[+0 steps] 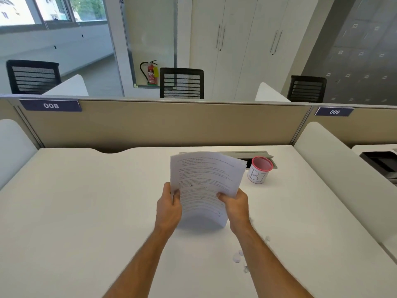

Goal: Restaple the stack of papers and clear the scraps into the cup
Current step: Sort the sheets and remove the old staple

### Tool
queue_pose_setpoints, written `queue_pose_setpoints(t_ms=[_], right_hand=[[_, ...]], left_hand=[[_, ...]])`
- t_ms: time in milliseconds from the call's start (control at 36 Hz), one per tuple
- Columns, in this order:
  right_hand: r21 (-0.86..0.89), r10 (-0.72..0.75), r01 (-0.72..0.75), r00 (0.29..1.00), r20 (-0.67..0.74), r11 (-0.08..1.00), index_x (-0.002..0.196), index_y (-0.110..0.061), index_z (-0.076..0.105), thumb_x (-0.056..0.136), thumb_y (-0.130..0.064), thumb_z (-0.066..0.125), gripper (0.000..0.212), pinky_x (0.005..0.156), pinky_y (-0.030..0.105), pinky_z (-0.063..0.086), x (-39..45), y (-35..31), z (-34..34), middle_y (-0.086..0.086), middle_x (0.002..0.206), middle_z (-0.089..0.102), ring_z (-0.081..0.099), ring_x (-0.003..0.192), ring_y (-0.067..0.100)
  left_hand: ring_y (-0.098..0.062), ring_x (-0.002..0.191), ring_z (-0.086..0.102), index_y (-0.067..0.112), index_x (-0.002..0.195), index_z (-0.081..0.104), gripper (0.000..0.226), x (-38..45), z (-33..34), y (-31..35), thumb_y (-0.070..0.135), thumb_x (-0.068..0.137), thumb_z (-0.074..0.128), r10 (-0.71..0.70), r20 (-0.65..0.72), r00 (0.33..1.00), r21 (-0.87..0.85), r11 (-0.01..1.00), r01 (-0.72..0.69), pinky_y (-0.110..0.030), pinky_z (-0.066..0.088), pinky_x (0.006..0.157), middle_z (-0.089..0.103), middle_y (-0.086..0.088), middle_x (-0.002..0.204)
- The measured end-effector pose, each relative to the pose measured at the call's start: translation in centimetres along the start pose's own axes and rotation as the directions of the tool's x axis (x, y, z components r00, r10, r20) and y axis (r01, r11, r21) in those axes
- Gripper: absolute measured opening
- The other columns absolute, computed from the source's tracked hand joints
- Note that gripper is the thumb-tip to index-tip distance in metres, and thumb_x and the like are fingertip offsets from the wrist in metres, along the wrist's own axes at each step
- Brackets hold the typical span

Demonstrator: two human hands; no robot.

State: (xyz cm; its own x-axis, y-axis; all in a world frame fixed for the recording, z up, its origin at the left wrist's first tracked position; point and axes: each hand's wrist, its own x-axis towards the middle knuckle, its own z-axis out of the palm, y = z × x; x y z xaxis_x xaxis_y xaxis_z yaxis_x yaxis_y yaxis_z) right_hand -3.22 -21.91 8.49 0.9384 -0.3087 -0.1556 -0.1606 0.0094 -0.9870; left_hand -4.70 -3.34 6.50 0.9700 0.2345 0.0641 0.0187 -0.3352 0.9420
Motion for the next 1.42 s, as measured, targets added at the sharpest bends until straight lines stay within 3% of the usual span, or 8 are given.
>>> queue_pose_setpoints(t_ms=[167,306,472,694,861,1056,1222,1417], right_hand=[[-0.063,-0.022,0.026,0.998,0.061,0.998,0.099,-0.018,0.075,0.079,0.002,0.073,0.029,0.078,0.043,0.063,1.4,0.3,-0.4,0.001,0.096,0.078,0.073,0.091,0.027],[-0.109,0.136,-0.12,0.979,0.152,0.987,0.104,-0.012,0.075,0.073,0.006,0.075,0.035,0.08,0.052,0.063,2.7,0.8,-1.3,0.005,0.1,0.078,0.075,0.089,0.033],[-0.194,0.331,-0.285,0.9,0.283,0.939,0.104,-0.007,0.076,0.071,0.012,0.079,0.039,0.08,0.05,0.063,3.5,2.0,-2.0,0.008,0.098,0.079,0.075,0.091,0.035],[-0.17,0.389,-0.352,0.869,0.307,0.921,0.102,-0.005,0.076,0.062,0.011,0.082,0.043,0.087,0.057,0.059,4.1,4.4,-1.7,0.011,0.099,0.079,0.074,0.093,0.038],[-0.134,0.384,-0.359,0.864,0.325,0.924,0.104,-0.005,0.076,0.068,0.009,0.079,0.039,0.09,0.052,0.059,5.3,5.2,-0.6,0.008,0.1,0.079,0.075,0.096,0.033],[-0.24,0.071,-0.076,0.997,-0.03,0.968,0.099,-0.012,0.073,0.088,-0.021,0.075,0.014,0.078,0.033,0.06,8.5,5.6,1.1,-0.002,0.093,0.076,0.073,0.091,0.02],[-0.593,-0.239,0.176,0.97,-0.03,0.786,0.107,-0.006,0.073,0.093,0.002,0.055,0.024,0.086,0.031,0.049,12.7,5.2,2.6,0.009,0.11,0.072,0.063,0.106,0.027],[-0.874,-0.277,0.299,0.94,0.199,0.383,0.115,-0.003,0.07,0.08,0.008,0.054,0.04,0.094,0.041,0.049,17.4,5.8,2.6,0.009,0.122,0.067,0.051,0.121,0.031]], left_hand=[[-0.018,0.099,0.067,0.018,0.116,0.049,0.01,0.8,-0.5,0.7,0.019,0.107,0.043,-0.053,-0.017,0.998,0.002,0.999,0.054,-0.04,0.063,0.085,0.064,0.002,0.112],[-0.018,0.089,0.072,0.024,0.118,0.052,0.014,1.4,-1.4,0.8,0.026,0.104,0.053,-0.167,0.047,0.985,-0.05,0.984,0.17,-0.026,0.058,0.067,0.069,0.007,0.109],[-0.02,0.097,0.074,0.017,0.118,0.06,0.021,2.7,-2.1,-0.7,0.029,0.101,0.06,-0.373,0.13,0.919,-0.208,0.896,0.393,-0.041,0.061,0.084,0.074,0.004,0.112],[-0.031,0.094,0.077,0.008,0.119,0.07,0.022,4.2,-2.5,-1.8,0.016,0.099,0.063,-0.415,0.282,0.865,-0.334,0.803,0.494,-0.046,0.063,0.08,0.079,-0.008,0.106],[-0.03,0.087,0.078,0.007,0.113,0.073,0.018,5.3,-2.0,-2.4,0.011,0.098,0.064,-0.448,0.223,0.866,-0.297,0.815,0.498,-0.046,0.064,0.077,0.08,-0.007,0.098],[-0.028,0.084,0.079,0.013,0.112,0.075,0.018,6.6,-1.1,-3.0,0.015,0.098,0.063,-0.472,0.179,0.863,-0.183,0.846,0.501,-0.052,0.063,0.081,0.081,-0.002,0.094],[-0.026,0.084,0.079,0.013,0.112,0.075,0.018,7.1,-1.2,-3.7,0.015,0.099,0.063,-0.483,0.156,0.862,-0.161,0.848,0.505,-0.051,0.063,0.082,0.081,-0.001,0.094],[-0.026,0.082,0.079,0.016,0.112,0.074,0.017,7.9,-1.0,-4.9,0.019,0.099,0.064,-0.499,0.145,0.855,-0.157,0.841,0.518,-0.052,0.063,0.08,0.081,0.0,0.095]])
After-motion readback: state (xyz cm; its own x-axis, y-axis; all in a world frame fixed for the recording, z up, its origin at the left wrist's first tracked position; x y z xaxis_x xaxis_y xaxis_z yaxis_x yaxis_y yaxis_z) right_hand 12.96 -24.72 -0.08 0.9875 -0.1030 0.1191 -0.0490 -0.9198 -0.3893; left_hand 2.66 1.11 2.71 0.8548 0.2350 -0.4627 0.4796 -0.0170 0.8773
